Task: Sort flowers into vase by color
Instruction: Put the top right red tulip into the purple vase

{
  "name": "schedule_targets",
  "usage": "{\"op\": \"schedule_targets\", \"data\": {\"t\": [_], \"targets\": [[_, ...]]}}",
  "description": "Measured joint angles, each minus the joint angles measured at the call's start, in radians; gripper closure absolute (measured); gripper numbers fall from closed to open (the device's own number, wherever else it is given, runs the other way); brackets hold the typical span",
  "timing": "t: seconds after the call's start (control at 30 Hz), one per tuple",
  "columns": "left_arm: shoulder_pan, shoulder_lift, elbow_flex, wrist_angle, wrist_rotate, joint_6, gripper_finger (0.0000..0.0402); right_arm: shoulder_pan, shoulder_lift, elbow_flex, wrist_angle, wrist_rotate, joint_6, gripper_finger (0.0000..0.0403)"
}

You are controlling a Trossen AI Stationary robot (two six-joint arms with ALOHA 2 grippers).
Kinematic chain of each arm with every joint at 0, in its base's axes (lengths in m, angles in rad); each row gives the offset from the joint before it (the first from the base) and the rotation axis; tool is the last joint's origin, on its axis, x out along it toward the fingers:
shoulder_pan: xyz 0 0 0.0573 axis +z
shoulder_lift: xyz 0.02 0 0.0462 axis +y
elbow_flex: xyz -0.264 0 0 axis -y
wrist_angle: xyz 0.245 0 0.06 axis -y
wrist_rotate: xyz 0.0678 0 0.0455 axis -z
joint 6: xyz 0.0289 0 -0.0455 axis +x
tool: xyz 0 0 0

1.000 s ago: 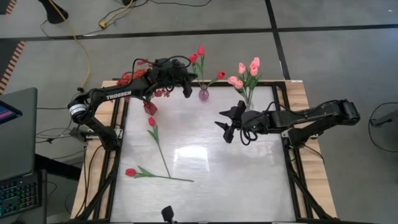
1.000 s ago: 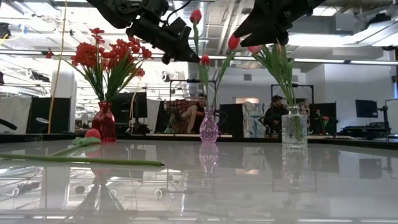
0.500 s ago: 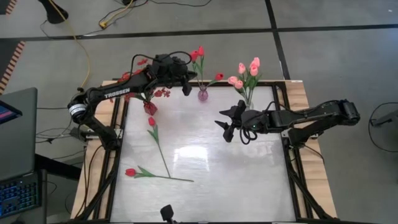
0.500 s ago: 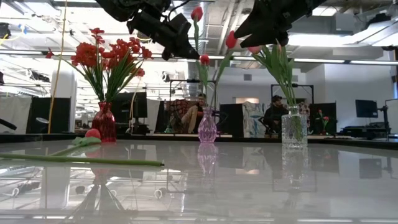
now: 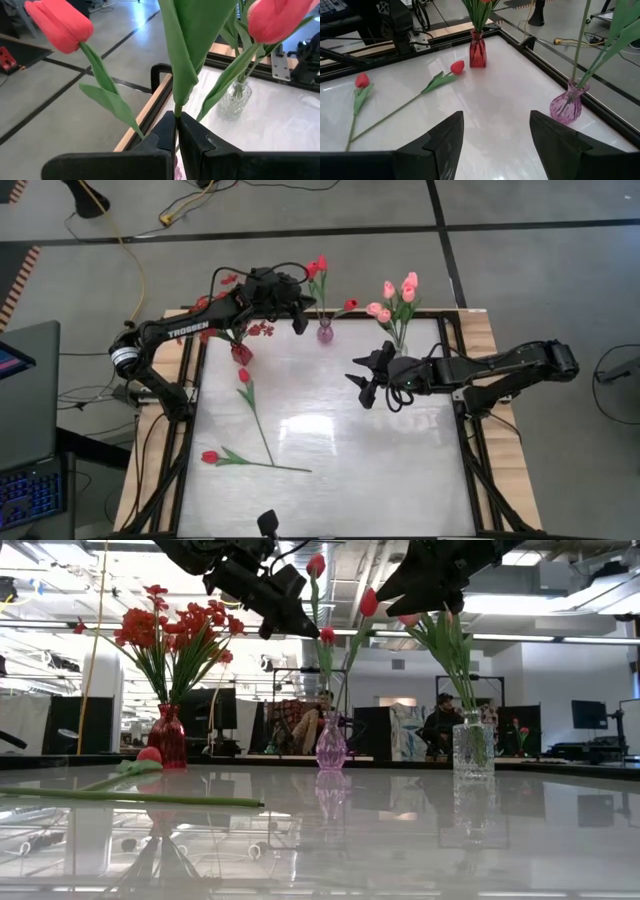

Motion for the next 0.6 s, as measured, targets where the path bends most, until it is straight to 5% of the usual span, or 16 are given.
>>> {"op": "schedule_targets", "data": {"t": [0.6], "targets": [[0.040,0.000,0.000,-0.024,0.047,-0.055,0.0401,0.000,0.000,0.000,0.000,0.000,0.000,0.0148]]}}
